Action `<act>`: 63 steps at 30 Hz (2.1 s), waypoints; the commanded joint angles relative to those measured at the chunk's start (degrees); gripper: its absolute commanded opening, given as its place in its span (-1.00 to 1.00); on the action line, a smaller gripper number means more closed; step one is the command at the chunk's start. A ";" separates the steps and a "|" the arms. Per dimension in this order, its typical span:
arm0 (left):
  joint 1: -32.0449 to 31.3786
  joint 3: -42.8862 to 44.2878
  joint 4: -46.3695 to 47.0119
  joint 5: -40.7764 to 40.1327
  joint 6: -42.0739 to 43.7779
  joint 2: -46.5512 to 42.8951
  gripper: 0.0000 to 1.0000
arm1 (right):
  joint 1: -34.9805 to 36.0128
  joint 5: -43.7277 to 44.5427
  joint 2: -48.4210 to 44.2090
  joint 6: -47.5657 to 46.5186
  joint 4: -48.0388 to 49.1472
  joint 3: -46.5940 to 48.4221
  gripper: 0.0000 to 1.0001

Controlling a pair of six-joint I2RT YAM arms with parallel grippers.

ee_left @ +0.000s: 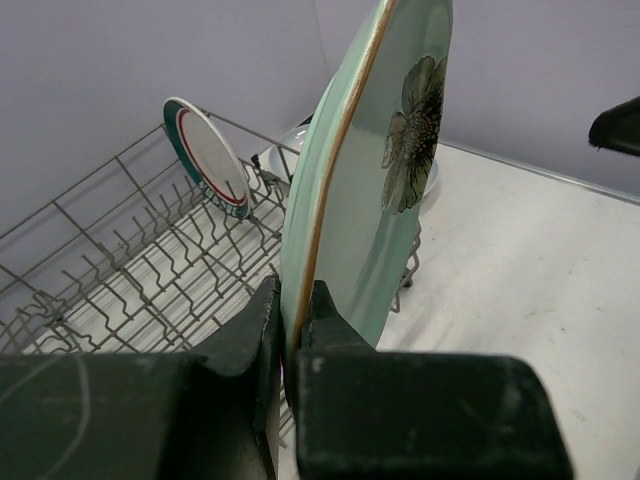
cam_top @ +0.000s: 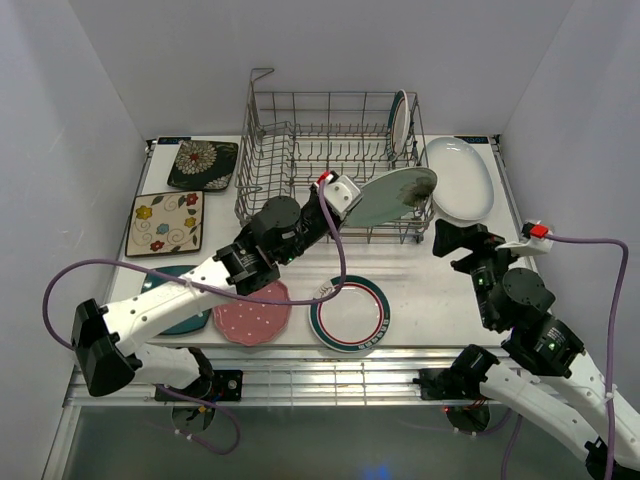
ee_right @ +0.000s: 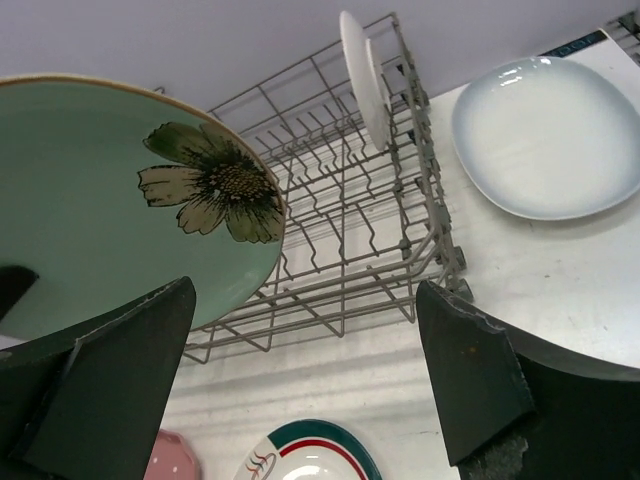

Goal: Load the plates into the dish rack
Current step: Insert the plate into the dish rack.

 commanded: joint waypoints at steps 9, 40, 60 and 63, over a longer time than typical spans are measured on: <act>8.11 11.67 -8.24 19.18 -8.61 -4.32 -1.00 | 0.02 -15.26 1.83 -16.98 14.51 -1.47 0.94; 37.82 20.38 -14.76 69.53 -21.45 4.29 -1.00 | 0.02 -32.49 12.89 -23.49 14.77 9.06 1.00; 40.55 17.21 -14.49 77.90 -21.36 2.97 -1.00 | -1.65 -41.19 22.66 -23.93 13.72 16.98 0.63; 40.64 16.60 -14.40 77.81 -21.19 2.80 -1.00 | -2.61 -43.47 23.80 -23.32 13.81 17.42 0.39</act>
